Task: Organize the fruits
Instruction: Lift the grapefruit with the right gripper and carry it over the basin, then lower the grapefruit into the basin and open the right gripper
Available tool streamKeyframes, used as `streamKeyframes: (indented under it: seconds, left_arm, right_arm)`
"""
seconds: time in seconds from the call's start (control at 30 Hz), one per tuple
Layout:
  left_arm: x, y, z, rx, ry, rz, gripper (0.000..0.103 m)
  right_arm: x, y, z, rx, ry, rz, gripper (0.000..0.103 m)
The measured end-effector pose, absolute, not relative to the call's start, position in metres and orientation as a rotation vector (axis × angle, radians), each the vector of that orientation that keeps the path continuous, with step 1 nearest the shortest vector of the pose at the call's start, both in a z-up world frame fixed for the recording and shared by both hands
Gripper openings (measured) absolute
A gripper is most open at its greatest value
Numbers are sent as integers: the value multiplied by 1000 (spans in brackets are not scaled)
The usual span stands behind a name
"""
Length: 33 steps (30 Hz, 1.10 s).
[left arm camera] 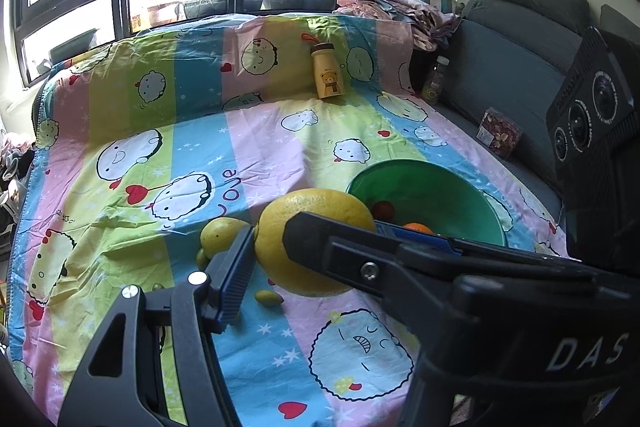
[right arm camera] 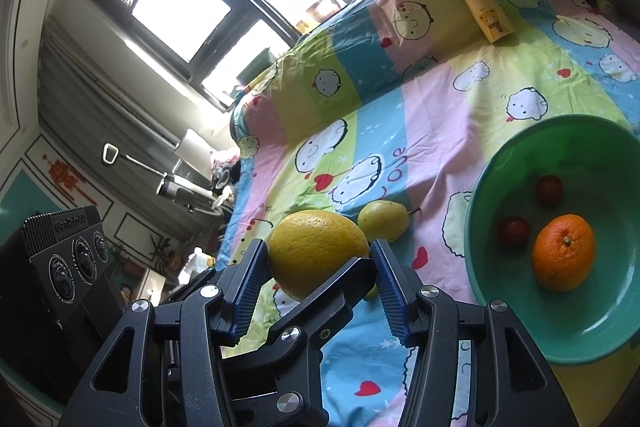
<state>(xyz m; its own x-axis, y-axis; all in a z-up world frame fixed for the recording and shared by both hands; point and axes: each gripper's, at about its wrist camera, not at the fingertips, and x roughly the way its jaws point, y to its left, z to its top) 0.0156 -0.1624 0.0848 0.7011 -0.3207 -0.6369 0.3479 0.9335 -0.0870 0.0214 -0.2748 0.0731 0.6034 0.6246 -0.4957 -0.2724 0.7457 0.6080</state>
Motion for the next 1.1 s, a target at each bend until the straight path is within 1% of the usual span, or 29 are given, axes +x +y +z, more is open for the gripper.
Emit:
streamKeyframes:
  seconds: [0.73,1.1]
  left_arm:
    - [27,-226,88,124,699,-487,59]
    - [37,-255,80,149,726,-560,59]
  right_arm:
    - [17,-341,74,621,674,441,56]
    - [14,-370,69,656,653,365,56]
